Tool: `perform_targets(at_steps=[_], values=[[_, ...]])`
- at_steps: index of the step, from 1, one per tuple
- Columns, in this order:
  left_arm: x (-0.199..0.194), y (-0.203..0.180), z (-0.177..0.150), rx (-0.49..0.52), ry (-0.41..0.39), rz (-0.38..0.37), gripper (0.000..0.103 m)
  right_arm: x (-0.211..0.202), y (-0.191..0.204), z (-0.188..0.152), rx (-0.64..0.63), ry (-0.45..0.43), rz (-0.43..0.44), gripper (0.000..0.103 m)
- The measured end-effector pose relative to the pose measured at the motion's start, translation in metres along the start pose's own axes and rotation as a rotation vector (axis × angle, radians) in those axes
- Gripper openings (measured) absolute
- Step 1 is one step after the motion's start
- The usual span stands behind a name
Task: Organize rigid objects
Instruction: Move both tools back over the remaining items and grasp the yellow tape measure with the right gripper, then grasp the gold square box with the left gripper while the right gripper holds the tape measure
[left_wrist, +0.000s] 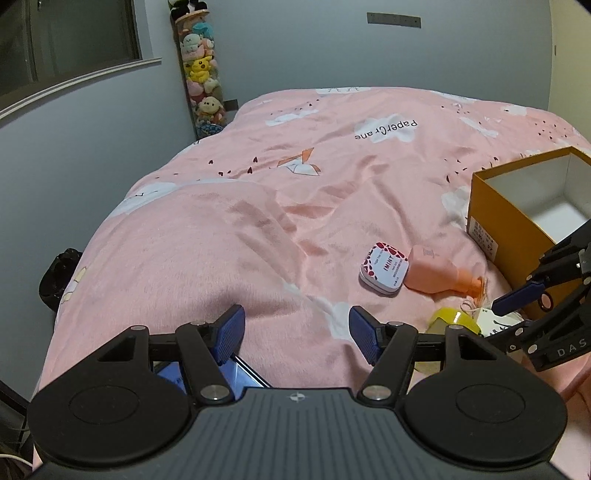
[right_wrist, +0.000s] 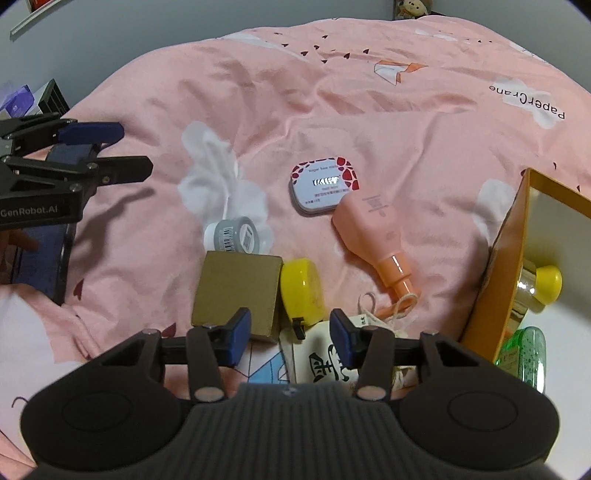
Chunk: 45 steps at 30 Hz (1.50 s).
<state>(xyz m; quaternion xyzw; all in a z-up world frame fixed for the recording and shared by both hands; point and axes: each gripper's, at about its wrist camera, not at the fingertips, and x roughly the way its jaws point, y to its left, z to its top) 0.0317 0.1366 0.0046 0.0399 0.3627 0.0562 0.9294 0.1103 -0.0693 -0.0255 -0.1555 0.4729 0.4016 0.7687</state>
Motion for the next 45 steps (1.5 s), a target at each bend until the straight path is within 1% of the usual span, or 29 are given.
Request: perform_targets(at_steps=[2,4,6,10,14,15,16,17,19,21,24,29,30,33,38,43,45], values=[[0.001,0.002,0.003,-0.007,0.008,-0.007,0.076,0.003,-0.001,0.003,-0.003,0.003,-0.005,0.045],[0.003,0.003,0.004,-0.009,0.011,-0.010,0.076,0.003,-0.003,0.006,-0.003,0.004,-0.006,0.037],[0.003,0.002,0.007,-0.004,0.010,-0.013,0.076,0.006,-0.004,0.009,-0.013,0.014,-0.013,0.034],[0.005,0.000,0.014,0.018,0.013,-0.011,0.076,0.017,-0.005,0.014,-0.038,0.041,-0.023,0.034],[0.011,0.001,0.022,0.037,0.017,-0.005,0.076,0.024,-0.008,0.020,-0.043,0.046,-0.034,0.034],[0.011,0.000,0.025,0.042,0.012,-0.007,0.076,0.026,-0.008,0.021,-0.042,0.046,-0.036,0.031],[0.010,-0.002,0.027,0.051,0.008,-0.014,0.076,0.027,-0.010,0.023,-0.042,0.046,-0.032,0.026],[0.011,-0.004,0.030,0.061,0.005,-0.027,0.076,0.029,-0.011,0.024,-0.041,0.046,-0.029,0.024],[0.012,-0.011,0.034,0.083,0.011,-0.067,0.078,0.035,-0.012,0.025,-0.047,0.062,-0.040,0.023],[0.013,-0.018,0.037,0.109,0.024,-0.118,0.078,0.042,-0.015,0.024,-0.035,0.078,-0.030,0.021],[0.017,-0.029,0.037,0.163,0.050,-0.177,0.078,0.043,-0.020,0.022,-0.014,0.074,-0.001,0.020],[0.022,-0.053,0.033,0.283,0.091,-0.224,0.084,0.032,-0.024,0.019,0.001,0.048,-0.001,0.020],[0.024,-0.057,0.031,0.299,0.105,-0.236,0.086,0.029,-0.025,0.018,0.001,0.041,-0.004,0.020],[0.028,-0.068,0.027,0.351,0.151,-0.281,0.090,0.018,-0.028,0.017,0.008,0.020,-0.007,0.019],[0.035,-0.091,0.013,0.469,0.220,-0.344,0.092,-0.002,-0.034,0.018,0.025,-0.026,-0.001,0.019],[0.053,-0.105,0.002,0.546,0.299,-0.353,0.093,-0.018,-0.046,0.017,0.055,-0.058,0.014,0.019],[0.059,-0.107,-0.001,0.563,0.327,-0.351,0.093,-0.024,-0.049,0.015,0.058,-0.060,0.004,0.019]])
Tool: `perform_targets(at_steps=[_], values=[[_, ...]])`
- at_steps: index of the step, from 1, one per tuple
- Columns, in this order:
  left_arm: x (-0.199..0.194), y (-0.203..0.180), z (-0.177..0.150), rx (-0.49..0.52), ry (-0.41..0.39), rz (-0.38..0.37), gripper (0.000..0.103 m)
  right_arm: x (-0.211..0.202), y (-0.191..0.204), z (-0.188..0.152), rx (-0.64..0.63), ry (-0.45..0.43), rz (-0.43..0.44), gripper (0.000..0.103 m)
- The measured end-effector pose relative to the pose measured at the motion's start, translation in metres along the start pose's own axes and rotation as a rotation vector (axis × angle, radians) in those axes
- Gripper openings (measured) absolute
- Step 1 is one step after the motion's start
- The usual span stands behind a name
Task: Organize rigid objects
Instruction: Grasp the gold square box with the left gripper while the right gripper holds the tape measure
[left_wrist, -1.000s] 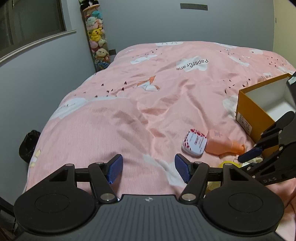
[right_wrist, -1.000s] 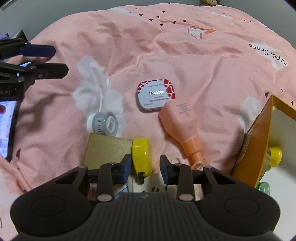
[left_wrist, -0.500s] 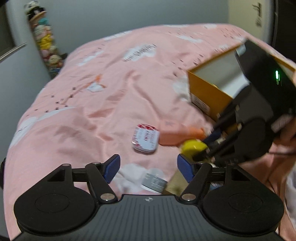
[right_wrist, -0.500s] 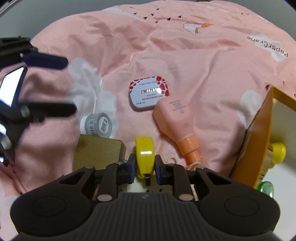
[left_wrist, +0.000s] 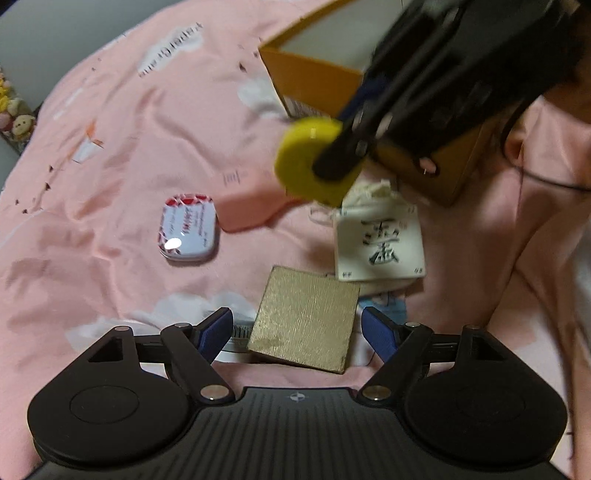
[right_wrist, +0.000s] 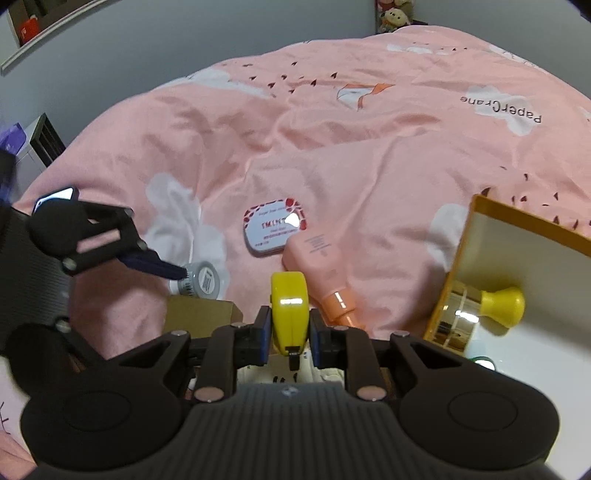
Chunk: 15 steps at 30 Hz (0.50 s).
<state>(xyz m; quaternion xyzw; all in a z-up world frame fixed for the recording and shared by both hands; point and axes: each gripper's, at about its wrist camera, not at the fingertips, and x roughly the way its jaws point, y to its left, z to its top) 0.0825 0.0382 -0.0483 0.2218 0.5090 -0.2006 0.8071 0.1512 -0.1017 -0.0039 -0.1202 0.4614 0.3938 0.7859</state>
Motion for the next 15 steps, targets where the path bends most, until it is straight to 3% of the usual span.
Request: perform_targets(at_steps=[6,8,9,15], values=[[0.015,-0.003,0.004,0.056,0.038,0.021,0.091,-0.006,-0.004,-0.002,0.008,-0.009,-0.007,0.019],[0.019,-0.005,0.006,0.072,0.037,0.024,0.087,-0.006,-0.006,-0.002,0.012,-0.013,-0.006,0.019],[0.019,-0.007,0.008,0.078,0.040,0.020,0.079,-0.006,-0.006,-0.002,0.014,-0.014,-0.007,0.019],[0.029,-0.015,0.009,0.102,0.067,0.029,0.072,-0.008,-0.007,-0.004,0.017,-0.020,-0.010,0.019]])
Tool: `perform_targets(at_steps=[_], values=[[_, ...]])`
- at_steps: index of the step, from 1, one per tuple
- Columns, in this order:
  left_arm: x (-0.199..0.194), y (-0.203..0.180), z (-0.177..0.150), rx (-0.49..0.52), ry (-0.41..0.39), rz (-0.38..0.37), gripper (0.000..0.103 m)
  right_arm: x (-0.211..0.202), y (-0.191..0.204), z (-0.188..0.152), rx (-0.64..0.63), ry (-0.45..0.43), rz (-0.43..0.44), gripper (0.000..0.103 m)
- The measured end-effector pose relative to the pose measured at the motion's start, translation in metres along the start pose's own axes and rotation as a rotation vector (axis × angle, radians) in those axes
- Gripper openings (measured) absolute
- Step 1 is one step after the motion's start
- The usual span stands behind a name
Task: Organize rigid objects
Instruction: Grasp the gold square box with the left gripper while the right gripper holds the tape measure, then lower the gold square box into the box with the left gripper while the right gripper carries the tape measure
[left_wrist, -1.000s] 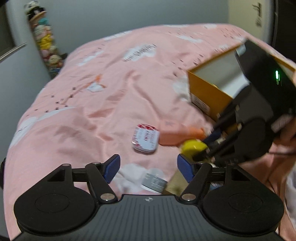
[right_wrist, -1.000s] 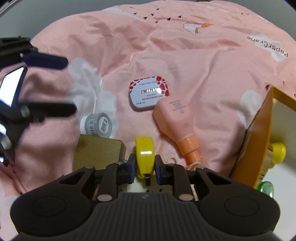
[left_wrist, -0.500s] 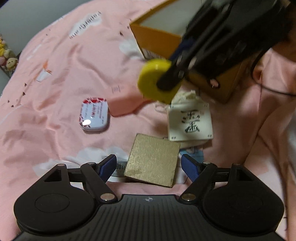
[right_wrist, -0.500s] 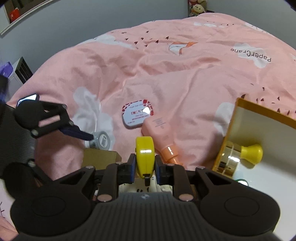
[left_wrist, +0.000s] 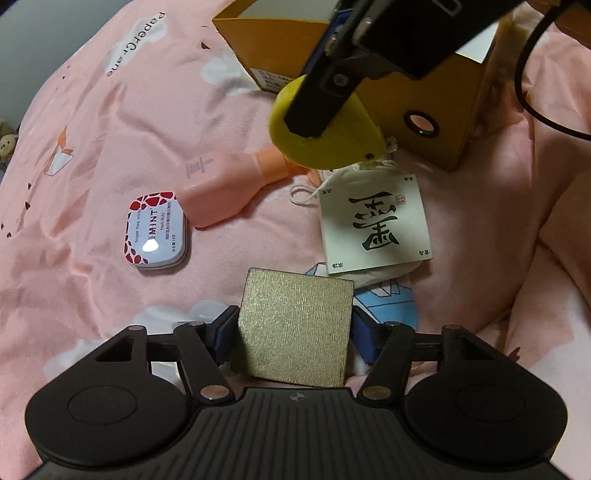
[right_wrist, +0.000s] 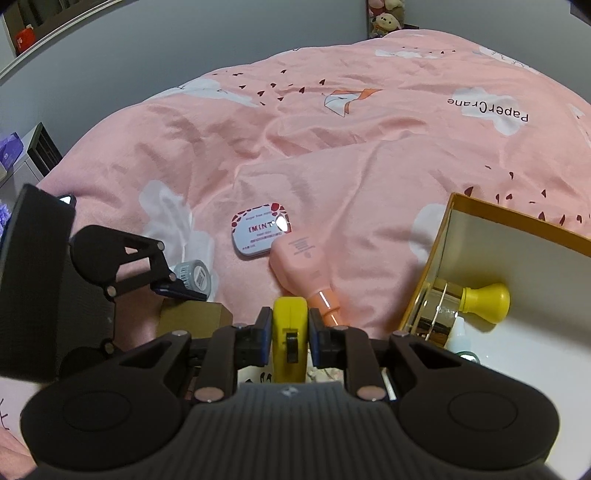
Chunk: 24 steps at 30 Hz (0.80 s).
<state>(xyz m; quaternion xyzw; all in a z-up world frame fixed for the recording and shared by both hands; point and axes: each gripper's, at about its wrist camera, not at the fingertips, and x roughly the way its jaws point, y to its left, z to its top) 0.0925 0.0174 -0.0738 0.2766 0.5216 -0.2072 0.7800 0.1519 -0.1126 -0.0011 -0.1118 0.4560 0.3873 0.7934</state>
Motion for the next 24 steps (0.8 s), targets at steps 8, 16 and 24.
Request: perform_targets(at_steps=[8,16,24], values=[[-0.025,0.008,-0.002,-0.095,-0.079,0.027,0.071,-0.011,0.001,-0.003,0.002,-0.031,0.004,0.019],[-0.078,0.016,0.015,-0.189,-0.217,0.054,0.071,-0.039,0.001,-0.004,-0.004,-0.098,-0.010,0.019],[-0.116,0.019,0.051,-0.227,-0.344,0.034,0.071,-0.080,-0.023,-0.009,0.044,-0.185,-0.089,0.019]])
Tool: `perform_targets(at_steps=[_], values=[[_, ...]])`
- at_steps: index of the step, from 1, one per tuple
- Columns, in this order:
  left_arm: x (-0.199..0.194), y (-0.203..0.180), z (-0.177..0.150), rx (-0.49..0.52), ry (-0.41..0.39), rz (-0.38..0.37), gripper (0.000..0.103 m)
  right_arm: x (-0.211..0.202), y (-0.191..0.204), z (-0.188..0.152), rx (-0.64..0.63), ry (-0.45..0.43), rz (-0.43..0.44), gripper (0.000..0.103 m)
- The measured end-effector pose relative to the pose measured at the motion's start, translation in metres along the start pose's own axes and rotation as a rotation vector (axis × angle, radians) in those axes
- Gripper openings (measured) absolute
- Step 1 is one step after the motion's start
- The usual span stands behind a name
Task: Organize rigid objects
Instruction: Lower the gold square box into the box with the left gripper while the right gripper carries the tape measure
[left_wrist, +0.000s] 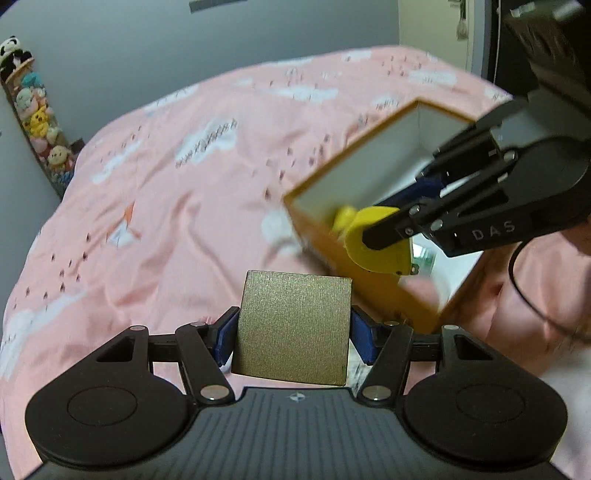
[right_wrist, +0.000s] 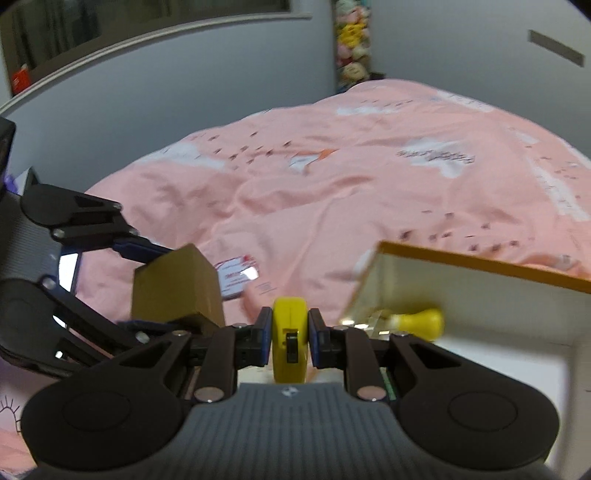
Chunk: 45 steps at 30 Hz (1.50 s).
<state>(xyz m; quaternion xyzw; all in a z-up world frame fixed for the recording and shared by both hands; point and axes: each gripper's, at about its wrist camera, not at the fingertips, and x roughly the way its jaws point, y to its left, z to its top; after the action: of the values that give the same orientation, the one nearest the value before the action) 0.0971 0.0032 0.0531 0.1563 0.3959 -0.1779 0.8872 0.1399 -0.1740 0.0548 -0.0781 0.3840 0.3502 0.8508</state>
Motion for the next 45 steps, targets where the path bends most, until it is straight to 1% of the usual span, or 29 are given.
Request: perform_targets(at_steps=[3,6,10,14,17,20,22,24,26,29,32,37,38,40,45], values=[[0.003,-0.009,0.019,0.011,-0.042,-0.021,0.071,-0.015,-0.023,0.000,0.044,-0.017,-0.042,0.019],[0.011,-0.021,0.037,0.026,-0.074,-0.052,0.071,-0.024,-0.048,-0.005,0.095,-0.010,-0.088,0.019],[0.032,-0.036,0.059,0.041,-0.085,-0.107,0.071,-0.028,-0.076,-0.015,0.156,0.019,-0.138,0.019],[0.060,-0.052,0.076,0.039,-0.081,-0.153,0.071,-0.021,-0.101,-0.027,0.218,0.063,-0.168,0.019],[0.085,-0.058,0.086,-0.028,-0.059,-0.173,0.071,-0.015,-0.118,-0.035,0.251,0.085,-0.198,0.019],[0.112,-0.062,0.094,-0.169,0.005,-0.153,0.071,-0.011,-0.134,-0.041,0.284,0.107,-0.213,0.018],[0.128,-0.063,0.096,-0.265,0.037,-0.159,0.071,-0.007,-0.143,-0.044,0.295,0.128,-0.229,0.018],[0.140,-0.066,0.094,-0.328,0.052,-0.142,0.071,-0.002,-0.152,-0.046,0.303,0.152,-0.245,0.018],[0.148,-0.067,0.091,-0.366,0.066,-0.135,0.071,0.003,-0.159,-0.048,0.306,0.172,-0.255,0.018],[0.155,-0.065,0.088,-0.372,0.089,-0.134,0.071,0.009,-0.165,-0.051,0.317,0.201,-0.263,0.018],[0.162,-0.063,0.086,-0.375,0.125,-0.153,0.071,0.013,-0.168,-0.055,0.338,0.220,-0.264,0.018],[0.163,-0.064,0.084,-0.390,0.128,-0.155,0.071,0.016,-0.168,-0.059,0.355,0.240,-0.276,0.018],[0.164,-0.063,0.084,-0.396,0.130,-0.163,0.071,0.016,-0.168,-0.059,0.356,0.241,-0.278,0.018],[0.166,-0.061,0.085,-0.412,0.127,-0.178,0.068,0.018,-0.167,-0.057,0.355,0.246,-0.282,0.018],[0.168,-0.055,0.083,-0.454,0.109,-0.203,0.068,0.020,-0.165,-0.056,0.357,0.255,-0.288,0.018]])
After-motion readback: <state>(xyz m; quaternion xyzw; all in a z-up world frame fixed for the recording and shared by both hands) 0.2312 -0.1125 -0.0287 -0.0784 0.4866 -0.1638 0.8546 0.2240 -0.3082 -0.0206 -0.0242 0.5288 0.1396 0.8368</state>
